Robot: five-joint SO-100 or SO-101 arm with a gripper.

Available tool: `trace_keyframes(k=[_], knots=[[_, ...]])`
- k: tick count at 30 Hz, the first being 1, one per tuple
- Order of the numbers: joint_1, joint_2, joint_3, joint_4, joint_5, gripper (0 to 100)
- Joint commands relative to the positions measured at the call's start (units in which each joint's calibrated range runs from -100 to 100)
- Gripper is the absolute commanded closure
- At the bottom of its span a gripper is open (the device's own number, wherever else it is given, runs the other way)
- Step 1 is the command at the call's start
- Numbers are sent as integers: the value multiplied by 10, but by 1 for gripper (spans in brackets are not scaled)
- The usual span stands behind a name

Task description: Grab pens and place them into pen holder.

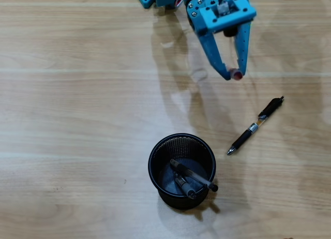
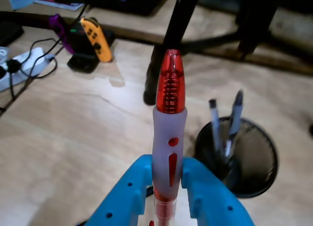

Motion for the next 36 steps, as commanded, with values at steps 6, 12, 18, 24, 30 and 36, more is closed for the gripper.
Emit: trace_keyframes(k=[6,12,18,24,30,36], knots=[[41,-26,-46,-123,138,98],[54,61,-69,-252,119,98],[81,150,-82,-377,86,98],[109,204,-76,-401,78,98],[120,247,-76,-402,61,98],[118,278,-75,-402,33,98]])
